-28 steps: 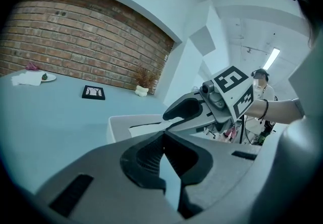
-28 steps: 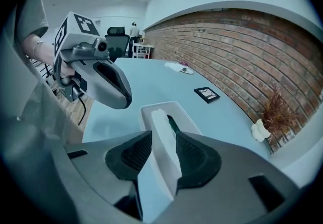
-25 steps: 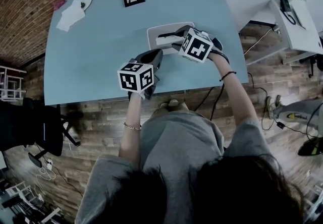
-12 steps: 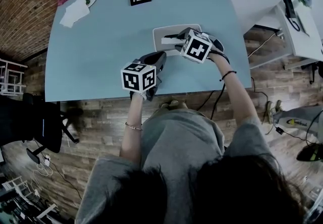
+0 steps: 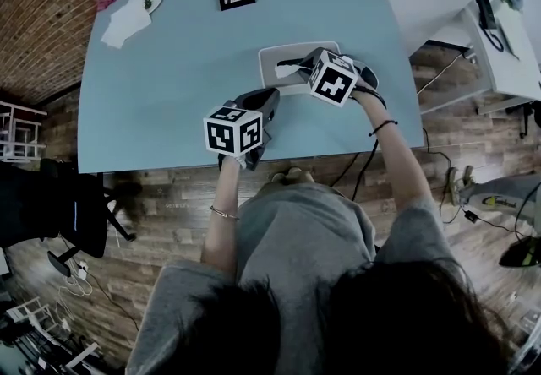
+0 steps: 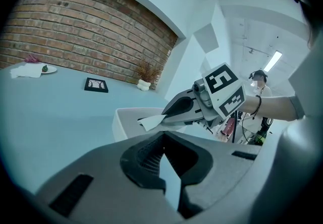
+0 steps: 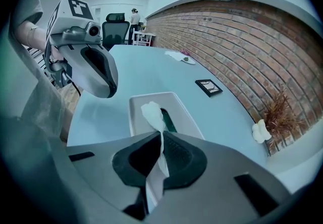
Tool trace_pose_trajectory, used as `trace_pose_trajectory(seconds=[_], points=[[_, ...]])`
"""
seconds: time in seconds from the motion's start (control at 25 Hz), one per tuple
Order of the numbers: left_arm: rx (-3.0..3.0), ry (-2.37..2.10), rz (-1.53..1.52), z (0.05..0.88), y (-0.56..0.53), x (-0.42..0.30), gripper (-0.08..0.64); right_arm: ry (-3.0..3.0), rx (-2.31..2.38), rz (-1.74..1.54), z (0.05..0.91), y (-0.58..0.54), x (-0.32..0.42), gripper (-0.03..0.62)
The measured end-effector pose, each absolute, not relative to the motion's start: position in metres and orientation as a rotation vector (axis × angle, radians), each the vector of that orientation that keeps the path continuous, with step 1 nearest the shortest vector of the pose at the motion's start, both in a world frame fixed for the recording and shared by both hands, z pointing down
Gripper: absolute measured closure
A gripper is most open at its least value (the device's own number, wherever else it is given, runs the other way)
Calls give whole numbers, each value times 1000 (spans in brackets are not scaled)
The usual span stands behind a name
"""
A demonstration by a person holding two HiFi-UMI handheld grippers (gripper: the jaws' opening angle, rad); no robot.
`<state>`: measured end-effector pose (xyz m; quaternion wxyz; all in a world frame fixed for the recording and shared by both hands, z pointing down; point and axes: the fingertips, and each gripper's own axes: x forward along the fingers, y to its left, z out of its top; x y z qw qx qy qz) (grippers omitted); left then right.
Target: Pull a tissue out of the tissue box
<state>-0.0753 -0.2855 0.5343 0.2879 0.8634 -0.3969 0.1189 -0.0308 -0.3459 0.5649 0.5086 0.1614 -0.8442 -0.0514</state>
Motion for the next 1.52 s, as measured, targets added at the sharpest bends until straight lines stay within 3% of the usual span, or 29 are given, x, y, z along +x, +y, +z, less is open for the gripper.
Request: trace_pose_trajectory(seconds=[1.52], points=[[2385,-1026,299,507,-282,-67,557,-2085,479,-154,514,-342,-23,589]])
